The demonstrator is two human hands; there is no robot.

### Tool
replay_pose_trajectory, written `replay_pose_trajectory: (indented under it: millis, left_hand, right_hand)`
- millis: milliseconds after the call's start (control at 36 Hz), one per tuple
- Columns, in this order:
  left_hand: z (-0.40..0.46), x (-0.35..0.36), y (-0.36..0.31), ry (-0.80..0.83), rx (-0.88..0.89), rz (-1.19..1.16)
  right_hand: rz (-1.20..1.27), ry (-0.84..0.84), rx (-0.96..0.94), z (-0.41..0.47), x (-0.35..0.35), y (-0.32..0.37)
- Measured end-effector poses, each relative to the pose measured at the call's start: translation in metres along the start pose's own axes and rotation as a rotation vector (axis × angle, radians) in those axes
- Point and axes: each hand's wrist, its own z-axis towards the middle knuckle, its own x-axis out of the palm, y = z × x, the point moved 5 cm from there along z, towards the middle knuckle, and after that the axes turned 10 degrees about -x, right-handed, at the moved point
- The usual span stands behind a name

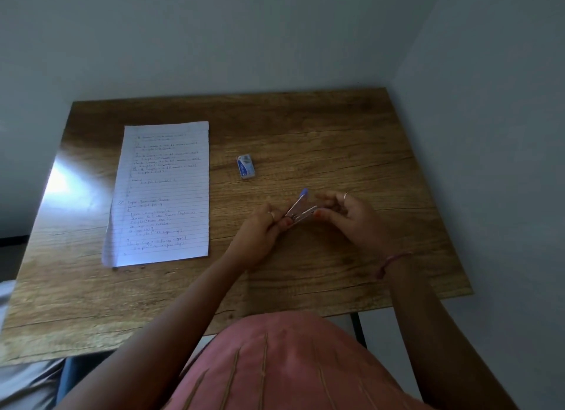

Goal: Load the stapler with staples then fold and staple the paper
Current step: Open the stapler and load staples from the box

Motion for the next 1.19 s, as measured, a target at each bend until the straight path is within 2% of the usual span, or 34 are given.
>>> replay_pose_trajectory:
  millis: [111,167,278,361,500,639,944,1194]
  left_hand:
    - [-0.010,-0.003,-0.005,0.131,-0.016,-0.317]
    - [-0.015,0.001,-0.006,0.204,-0.074,-0.502]
    - [-0.022,0.016,-0.009,0.305,-0.168,-0.801]
    - [-0.026,0.024,-0.009,0.369,-0.205,-0.976]
    - [-0.024,0.025,-0.002,0.353,-0.245,-1.168]
    - [-0.024,0.026,0.000,0.300,-0.269,-1.228]
    - [-0.022,0.028,0.004,0.297,-0.259,-1.231]
    - [-0.023,0.027,0.004,0.226,-0.254,-1.039]
  right_hand:
    - [0.340,-0.172,-0.017,0.001,0.009,0.003]
    - [0.475,-0.206,-0.038,0.003,0.019,0.006]
    - [0.710,-0.121,0.024,0.009,0.043,0.009]
    - [0.795,-0.023,0.041,0.012,0.059,0.010]
    - [0.892,-0.038,0.126,0.017,0.070,0.005]
    - [0.997,-0.083,0.176,0.021,0.072,0.001]
    - [0.916,-0.155,0.294,0.023,0.075,-0.002]
    - [0.881,-0.198,0.306,0.025,0.077,0.000]
